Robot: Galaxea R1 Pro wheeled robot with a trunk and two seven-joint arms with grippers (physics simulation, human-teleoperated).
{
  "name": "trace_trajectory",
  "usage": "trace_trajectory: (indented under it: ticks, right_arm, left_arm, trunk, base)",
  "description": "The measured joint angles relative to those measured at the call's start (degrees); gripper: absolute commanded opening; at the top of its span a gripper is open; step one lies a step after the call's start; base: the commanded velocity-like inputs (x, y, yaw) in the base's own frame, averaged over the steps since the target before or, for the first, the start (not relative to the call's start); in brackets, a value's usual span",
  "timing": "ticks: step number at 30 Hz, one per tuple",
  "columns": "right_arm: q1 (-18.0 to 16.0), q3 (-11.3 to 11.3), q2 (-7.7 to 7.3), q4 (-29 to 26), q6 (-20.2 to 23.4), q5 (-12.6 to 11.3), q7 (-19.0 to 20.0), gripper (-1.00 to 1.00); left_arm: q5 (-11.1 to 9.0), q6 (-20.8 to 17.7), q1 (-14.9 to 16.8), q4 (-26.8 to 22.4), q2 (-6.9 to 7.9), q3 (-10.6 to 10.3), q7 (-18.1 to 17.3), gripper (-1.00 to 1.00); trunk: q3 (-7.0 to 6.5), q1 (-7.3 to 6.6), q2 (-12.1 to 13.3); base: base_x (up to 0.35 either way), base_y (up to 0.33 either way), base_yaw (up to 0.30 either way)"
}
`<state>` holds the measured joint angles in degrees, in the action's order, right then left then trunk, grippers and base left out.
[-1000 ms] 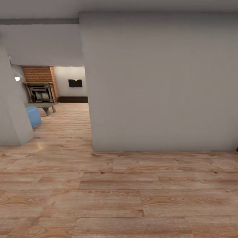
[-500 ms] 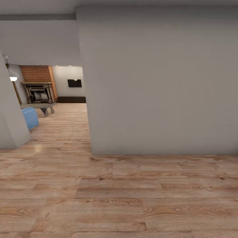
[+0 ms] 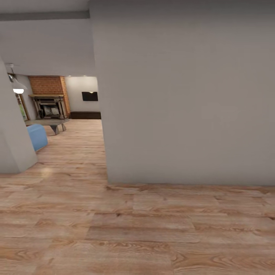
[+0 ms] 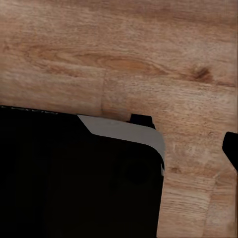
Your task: Move the two storage containers from the living room to the garage. In the garage, place one container on the floor and stack the other container on top of it (either order is fine).
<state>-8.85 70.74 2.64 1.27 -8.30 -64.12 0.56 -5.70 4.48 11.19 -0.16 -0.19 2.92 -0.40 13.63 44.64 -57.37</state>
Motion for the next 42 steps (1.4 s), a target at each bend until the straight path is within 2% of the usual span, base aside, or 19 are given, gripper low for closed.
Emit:
trace_trajectory:
  ticks: [23,33,42]
  right_arm:
    - [0.0,0.1,-0.05,0.0,-0.2,0.0,0.0,1.0]
    - [0.0,-0.1,-0.02,0.0,-0.1,-0.1,0.0,1.0]
    - [0.0,-0.2,-0.12,0.0,-0.2,-0.4,0.0,1.0]
  left_arm:
    - [-0.1,0.1,0.0,0.0,0.17,0.0,0.0,1.0]
    - [-0.1,0.1,0.0,0.0,0.24,0.0,0.0,1.0]
    - [-0.1,0.1,0.0,0.0,0.25,0.0,0.0,1.0]
  trunk:
    - [0.0,0.0,0.0]
    - [0.0,0.0,0.0]
    - [0.0,0.0,0.0]
  base:
    - [0.323,0.0,0.284]
    - [0.323,0.0,0.076]
    - [0.323,0.0,0.264]
